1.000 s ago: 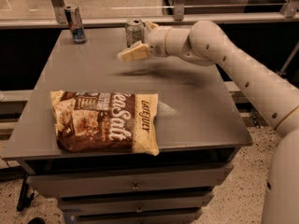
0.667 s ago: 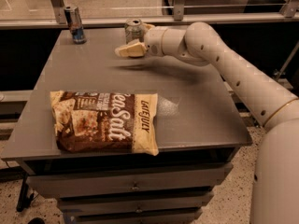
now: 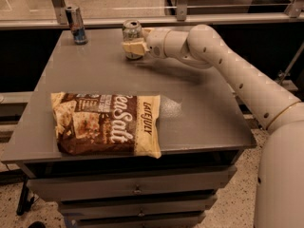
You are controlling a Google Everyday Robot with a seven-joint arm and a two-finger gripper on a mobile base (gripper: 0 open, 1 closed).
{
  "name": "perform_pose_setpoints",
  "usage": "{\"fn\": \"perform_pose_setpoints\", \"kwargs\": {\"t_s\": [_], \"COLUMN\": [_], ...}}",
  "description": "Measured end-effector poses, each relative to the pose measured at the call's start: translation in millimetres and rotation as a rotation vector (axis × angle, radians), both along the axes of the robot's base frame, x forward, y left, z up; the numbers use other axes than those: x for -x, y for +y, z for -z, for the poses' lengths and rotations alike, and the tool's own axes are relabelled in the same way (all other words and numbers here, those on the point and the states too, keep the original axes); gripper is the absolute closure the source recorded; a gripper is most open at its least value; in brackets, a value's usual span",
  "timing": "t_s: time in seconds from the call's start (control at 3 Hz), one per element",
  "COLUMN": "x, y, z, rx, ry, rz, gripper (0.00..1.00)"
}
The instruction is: Move 7up can near brown chip bag
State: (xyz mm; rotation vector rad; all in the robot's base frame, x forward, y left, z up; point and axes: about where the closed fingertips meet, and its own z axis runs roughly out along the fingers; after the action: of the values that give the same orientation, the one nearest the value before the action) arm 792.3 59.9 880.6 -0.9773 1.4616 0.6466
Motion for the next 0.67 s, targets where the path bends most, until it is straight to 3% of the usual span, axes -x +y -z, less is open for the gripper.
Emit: {"fn": "perform_pose_setpoints", "kwargs": {"t_s": [0.33, 0.67], "x": [21, 60], "y": [-6, -16], "z": [-7, -16], "rx": [-0.011, -0.025], "ry": [0.028, 0.077], "rz": [-0.014, -0.044], "gripper": [0.87, 1.00]}}
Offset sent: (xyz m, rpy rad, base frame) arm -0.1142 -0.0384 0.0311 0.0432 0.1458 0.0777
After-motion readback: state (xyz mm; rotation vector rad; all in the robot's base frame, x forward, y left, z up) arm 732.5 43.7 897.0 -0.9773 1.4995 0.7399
